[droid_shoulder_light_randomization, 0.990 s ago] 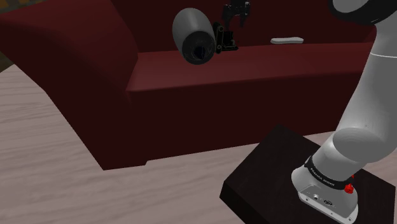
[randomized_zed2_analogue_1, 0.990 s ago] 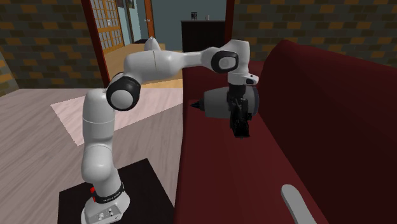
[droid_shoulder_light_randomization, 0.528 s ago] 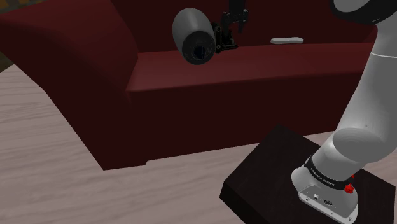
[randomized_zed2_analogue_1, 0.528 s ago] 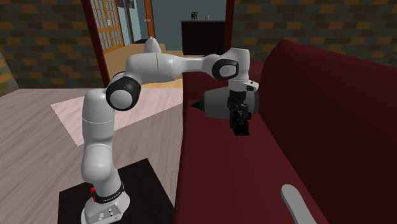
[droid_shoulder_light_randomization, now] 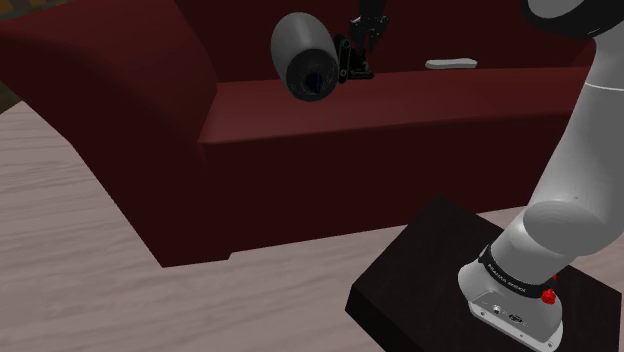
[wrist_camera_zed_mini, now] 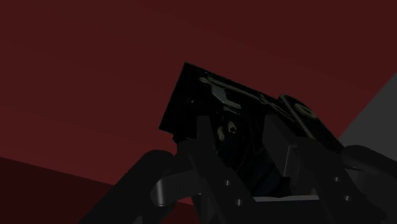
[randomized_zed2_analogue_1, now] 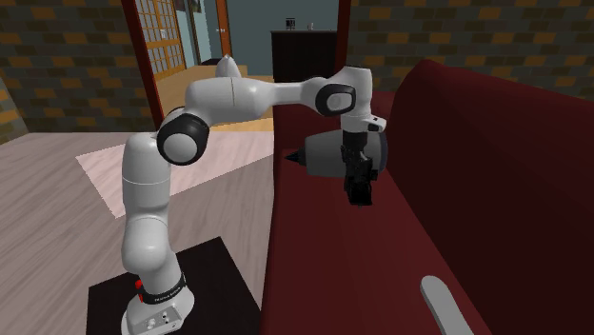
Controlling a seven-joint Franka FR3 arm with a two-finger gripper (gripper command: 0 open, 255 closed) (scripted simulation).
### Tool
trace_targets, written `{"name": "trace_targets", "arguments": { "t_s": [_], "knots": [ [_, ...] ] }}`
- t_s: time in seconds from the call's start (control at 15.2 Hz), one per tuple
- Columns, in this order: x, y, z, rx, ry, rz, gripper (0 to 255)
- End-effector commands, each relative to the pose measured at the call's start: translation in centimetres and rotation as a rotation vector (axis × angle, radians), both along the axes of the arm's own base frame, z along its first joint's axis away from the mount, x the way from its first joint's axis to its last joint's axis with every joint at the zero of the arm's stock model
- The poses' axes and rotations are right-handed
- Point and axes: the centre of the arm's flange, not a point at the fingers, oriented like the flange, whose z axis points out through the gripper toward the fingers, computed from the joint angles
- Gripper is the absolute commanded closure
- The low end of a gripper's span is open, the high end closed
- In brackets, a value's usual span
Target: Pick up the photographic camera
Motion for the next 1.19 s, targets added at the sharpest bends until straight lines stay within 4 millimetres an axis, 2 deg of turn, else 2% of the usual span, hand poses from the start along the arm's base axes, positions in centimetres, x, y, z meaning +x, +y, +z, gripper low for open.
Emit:
{"name": "trace_targets", "arguments": {
  "t_s": [0.0,0.13,1.12],
  "knots": [
    [0.0,-0.4,-1.0,0.000,0.022,-0.007,255],
    [0.1,-0.4,-1.8,0.001,0.022,-0.007,255],
    [0.2,-0.4,6.1,0.001,0.022,-0.007,255]
  ]
}}
